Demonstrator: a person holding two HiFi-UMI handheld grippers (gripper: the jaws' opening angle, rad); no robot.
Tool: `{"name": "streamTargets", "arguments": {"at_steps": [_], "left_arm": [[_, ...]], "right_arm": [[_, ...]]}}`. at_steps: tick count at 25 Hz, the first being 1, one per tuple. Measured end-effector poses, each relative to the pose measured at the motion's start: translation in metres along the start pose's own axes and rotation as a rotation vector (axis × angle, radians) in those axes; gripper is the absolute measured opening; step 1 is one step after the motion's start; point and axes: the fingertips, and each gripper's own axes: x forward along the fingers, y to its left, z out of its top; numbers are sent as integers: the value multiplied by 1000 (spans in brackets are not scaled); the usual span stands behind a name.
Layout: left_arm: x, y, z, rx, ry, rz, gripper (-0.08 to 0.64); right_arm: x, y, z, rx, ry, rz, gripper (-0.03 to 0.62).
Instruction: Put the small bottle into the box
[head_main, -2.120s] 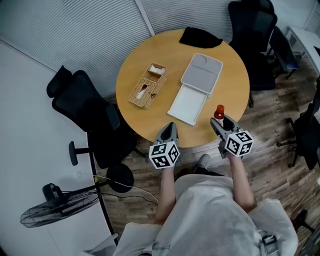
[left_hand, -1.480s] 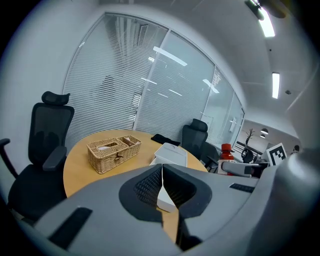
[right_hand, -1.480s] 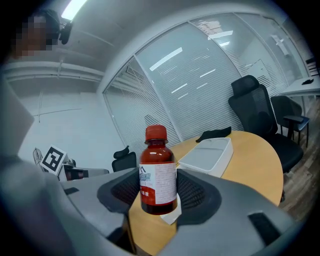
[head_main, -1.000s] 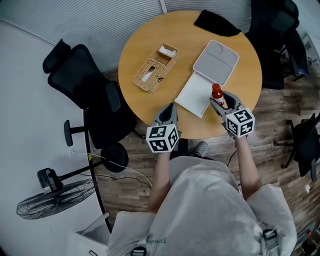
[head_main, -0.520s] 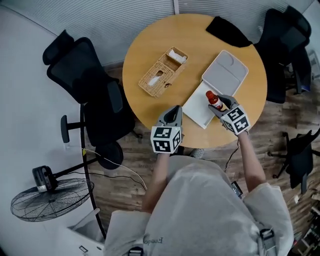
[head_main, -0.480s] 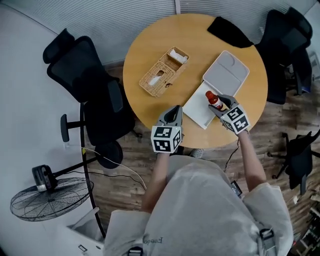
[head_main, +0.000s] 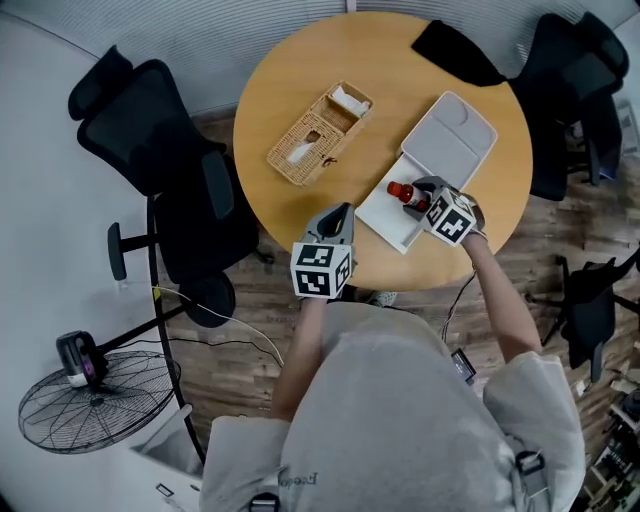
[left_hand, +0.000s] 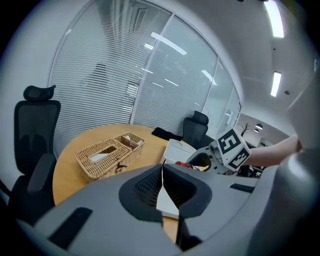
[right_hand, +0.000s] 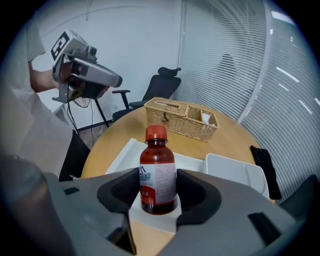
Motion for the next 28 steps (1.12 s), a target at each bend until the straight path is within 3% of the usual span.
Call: {"name": "streamTargets", "arguments": {"at_steps": [4,12,21,28], "left_arm": [[2,-5,-3,12,12,-11,29],[-3,-6,-3,52,24,-13,29],[-10,0,1,47,10,-1,29],[-11,-1,-2,43,7,-3,29]], "right_arm": [[22,15,-14,-97,86,57,227],[54,42,-37,-173,182,177,227],[72,59,-52,-256,294,228,229],[81,64,-61,-251,316,244,230]]}}
